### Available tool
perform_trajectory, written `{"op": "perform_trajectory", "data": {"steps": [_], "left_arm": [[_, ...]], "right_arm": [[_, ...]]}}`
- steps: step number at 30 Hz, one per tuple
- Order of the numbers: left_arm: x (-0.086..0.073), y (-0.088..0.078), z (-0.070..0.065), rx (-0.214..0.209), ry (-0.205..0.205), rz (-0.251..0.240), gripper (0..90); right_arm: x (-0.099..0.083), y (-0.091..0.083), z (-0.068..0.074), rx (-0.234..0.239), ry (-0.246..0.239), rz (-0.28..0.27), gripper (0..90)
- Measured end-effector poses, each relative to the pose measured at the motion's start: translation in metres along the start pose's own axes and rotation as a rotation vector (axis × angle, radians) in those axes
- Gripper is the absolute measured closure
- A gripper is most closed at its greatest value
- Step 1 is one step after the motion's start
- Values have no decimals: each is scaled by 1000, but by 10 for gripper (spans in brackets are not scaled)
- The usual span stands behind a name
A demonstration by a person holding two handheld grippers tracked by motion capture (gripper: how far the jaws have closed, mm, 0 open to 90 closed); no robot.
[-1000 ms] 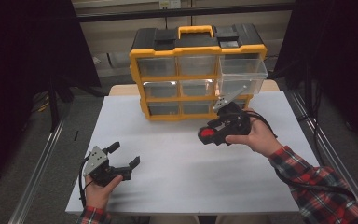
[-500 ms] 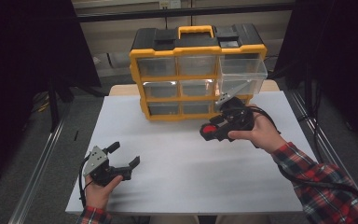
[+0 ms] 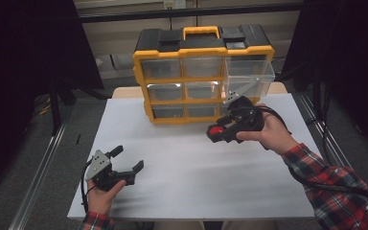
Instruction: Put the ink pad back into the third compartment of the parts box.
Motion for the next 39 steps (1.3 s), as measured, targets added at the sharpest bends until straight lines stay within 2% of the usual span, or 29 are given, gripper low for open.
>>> {"op": "perform_trajectory", "data": {"steps": [39], "left_arm": [[0,1,-1,1,0,3,35]], "right_arm": [[17,-30,-4,3,-14,-9,304]]}}
Point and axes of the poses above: each handheld gripper's, and its own axes: y roughly forward along the jaws, x roughly out of its top, z roughly to its left, the point moved 2 cm from there along y, roughly forward along the jaws, and after that the axes turned 5 degrees about -x, right-handed, at the moved point
